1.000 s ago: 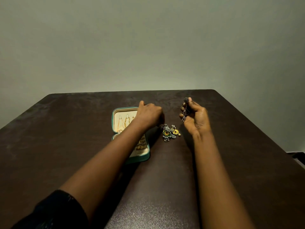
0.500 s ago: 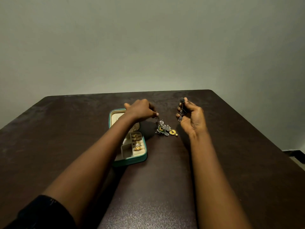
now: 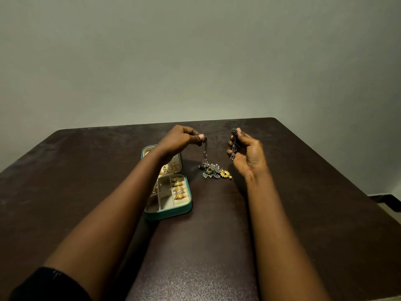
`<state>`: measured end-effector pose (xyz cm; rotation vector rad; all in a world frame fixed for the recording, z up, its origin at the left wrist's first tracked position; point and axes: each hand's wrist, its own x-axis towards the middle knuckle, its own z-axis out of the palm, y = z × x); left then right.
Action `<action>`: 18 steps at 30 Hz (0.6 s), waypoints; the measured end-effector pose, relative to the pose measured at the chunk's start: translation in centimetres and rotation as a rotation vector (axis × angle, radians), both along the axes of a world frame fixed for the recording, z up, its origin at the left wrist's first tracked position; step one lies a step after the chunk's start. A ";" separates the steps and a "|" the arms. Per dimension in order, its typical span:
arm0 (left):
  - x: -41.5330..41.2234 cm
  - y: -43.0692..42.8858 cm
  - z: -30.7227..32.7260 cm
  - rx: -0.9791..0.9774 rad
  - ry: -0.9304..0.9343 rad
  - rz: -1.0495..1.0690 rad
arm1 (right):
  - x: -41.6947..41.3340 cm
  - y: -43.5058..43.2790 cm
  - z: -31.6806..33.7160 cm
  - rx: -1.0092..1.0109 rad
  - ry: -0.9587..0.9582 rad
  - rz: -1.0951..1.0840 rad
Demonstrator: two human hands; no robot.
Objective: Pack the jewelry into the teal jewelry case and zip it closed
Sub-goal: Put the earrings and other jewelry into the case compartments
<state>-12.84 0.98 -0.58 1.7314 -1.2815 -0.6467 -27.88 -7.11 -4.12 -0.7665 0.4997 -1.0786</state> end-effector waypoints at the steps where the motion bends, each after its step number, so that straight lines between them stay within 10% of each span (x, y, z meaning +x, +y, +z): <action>1: -0.1 0.2 0.2 -0.023 0.032 -0.011 | 0.0 0.1 0.0 -0.007 0.009 0.009; 18: -1.2 2.1 -1.1 -0.161 0.959 -0.032 | 2.4 2.6 0.8 0.194 -0.115 0.370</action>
